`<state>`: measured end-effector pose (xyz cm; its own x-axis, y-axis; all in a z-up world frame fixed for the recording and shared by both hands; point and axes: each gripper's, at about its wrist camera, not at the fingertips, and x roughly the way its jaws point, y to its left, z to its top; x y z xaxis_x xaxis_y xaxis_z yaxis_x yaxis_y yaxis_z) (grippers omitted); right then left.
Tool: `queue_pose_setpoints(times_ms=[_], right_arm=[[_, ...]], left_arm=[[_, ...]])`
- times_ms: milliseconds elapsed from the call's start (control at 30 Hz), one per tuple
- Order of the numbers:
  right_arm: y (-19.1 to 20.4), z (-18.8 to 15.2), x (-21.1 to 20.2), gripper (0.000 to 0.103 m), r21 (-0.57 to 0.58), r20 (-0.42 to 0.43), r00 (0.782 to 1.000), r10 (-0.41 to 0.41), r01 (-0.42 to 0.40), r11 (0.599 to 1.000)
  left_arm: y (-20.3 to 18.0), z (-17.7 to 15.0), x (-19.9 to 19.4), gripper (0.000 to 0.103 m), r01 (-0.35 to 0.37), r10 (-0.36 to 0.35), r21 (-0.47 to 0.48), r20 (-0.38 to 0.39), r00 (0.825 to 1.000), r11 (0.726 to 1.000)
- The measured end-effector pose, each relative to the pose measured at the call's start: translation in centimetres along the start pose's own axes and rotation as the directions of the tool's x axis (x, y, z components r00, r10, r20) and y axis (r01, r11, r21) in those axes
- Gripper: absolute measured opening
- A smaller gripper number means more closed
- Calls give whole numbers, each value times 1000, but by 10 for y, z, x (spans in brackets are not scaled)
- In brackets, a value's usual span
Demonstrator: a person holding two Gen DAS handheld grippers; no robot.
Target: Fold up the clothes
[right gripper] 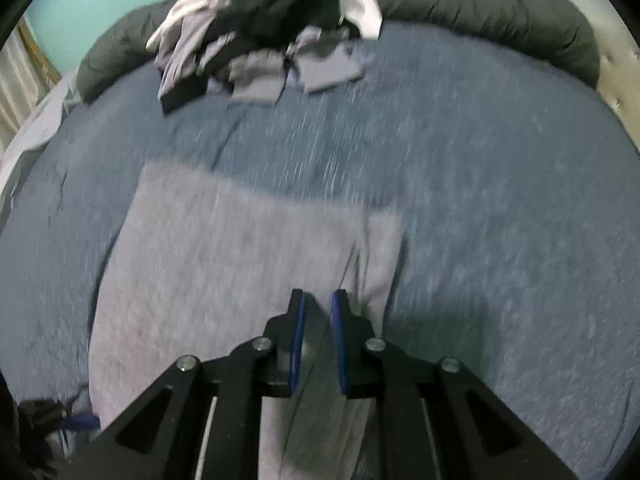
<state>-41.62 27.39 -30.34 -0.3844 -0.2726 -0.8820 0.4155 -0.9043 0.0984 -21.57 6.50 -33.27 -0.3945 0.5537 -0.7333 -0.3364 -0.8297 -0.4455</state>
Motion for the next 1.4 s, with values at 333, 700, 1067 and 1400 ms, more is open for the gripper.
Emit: queue_pose_setpoints(times_ms=[333, 700, 1067, 1400], right_arm=[[-7, 19, 46, 10, 12, -52, 998, -46, 47, 999], [11, -13, -28, 10, -33, -1, 999, 37, -37, 999], [35, -113, -60, 10, -53, -132, 985, 112, -119, 991], [42, -144, -83, 10, -32, -131, 985, 115, -121, 992]], left_arm=[[0, -1, -1, 39, 10, -10, 3, -3, 1000, 1000], [-5, 2, -5, 39, -13, 13, 2, -18, 1000, 1000], [-9, 3, -7, 39, -44, 44, 3, -36, 998, 999], [-15, 17, -3, 39, -80, 81, 14, -57, 995, 997]])
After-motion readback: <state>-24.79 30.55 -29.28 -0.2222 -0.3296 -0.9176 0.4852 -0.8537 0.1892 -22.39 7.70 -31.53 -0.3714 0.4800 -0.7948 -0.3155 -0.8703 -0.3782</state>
